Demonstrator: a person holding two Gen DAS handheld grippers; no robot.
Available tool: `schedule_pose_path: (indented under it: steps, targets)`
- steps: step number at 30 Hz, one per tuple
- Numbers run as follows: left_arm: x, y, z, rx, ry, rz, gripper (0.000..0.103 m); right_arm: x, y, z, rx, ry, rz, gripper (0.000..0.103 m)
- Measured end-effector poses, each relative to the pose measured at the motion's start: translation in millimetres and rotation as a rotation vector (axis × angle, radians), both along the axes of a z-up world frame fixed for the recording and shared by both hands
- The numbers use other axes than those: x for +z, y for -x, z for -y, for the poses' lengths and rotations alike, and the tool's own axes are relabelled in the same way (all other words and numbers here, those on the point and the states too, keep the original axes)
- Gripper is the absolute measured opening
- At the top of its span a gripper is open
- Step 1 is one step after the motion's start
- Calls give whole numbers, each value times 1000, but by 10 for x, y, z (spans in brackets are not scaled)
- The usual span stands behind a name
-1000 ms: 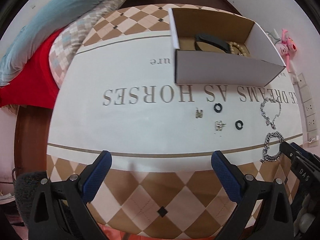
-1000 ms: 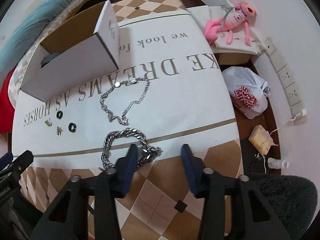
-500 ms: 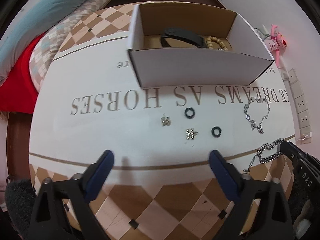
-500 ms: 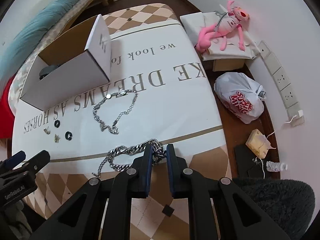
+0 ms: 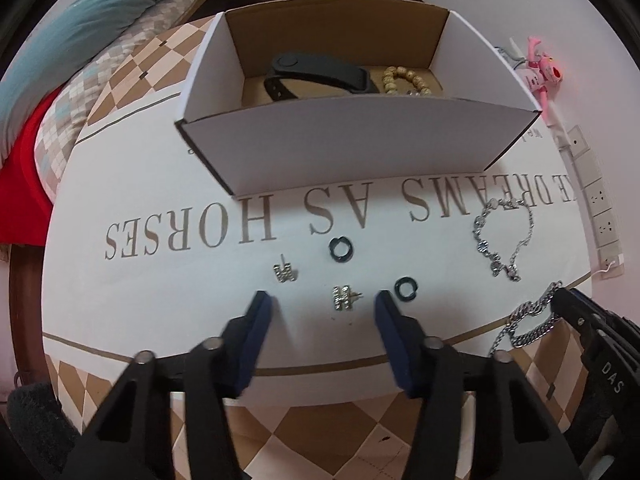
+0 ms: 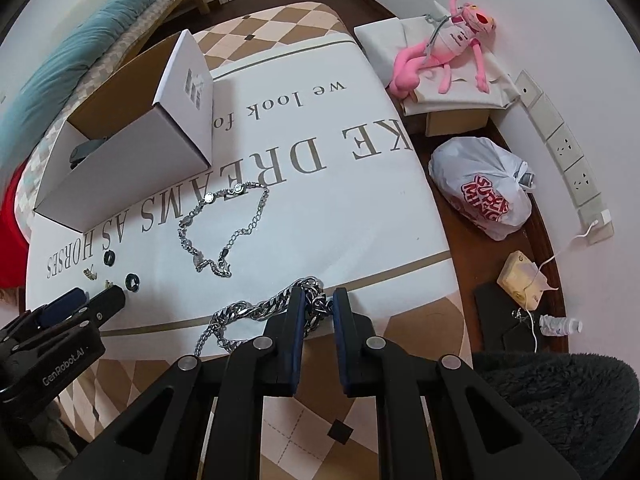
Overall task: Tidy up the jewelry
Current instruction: 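Grasp a small earring with the left tool while the right tool holds the chain bracelet, then carry the chain bracelet and earring into the white box and open both tools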
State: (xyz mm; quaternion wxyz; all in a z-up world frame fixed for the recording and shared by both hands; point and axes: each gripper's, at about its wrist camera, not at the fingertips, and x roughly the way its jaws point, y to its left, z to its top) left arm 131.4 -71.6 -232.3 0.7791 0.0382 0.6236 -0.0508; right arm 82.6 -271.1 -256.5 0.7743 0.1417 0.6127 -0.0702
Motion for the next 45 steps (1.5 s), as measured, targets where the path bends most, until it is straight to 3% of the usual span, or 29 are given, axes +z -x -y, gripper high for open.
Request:
schedule_pose_path:
  steps: [1,3,5,16,35,39,43,44,45]
  targets:
    - [5,-6,15,-7,0,3,40,0,0,-1,1,1,0,15]
    - [14,-9,28,-17,1,10,23,1,-7,5,0,2,0,15]
    - [18,-23,55,-22,1,8,12,2,-15,8,-1,3,-1,15]
    - [135,160,-55,-11,29,11,4,223,12,-44,17,-57,43,15]
    - [887,376,-808,99,121,104,3,1168,-81,-253,80,-205,225,15]
    - [802,321,-828,129,136,71,6,1209,-124,-322,94,-210,238,15]
    - [532,302,-732,132,143,8,8,997,-91,-308,77,-233,192,15]
    - [488,307,-703,126,129,3,14,898,-59,-285,68,-244,171,15]
    - [409,308,-655,118,103,-7,37,814,-25,-265,57,-252,153,15]
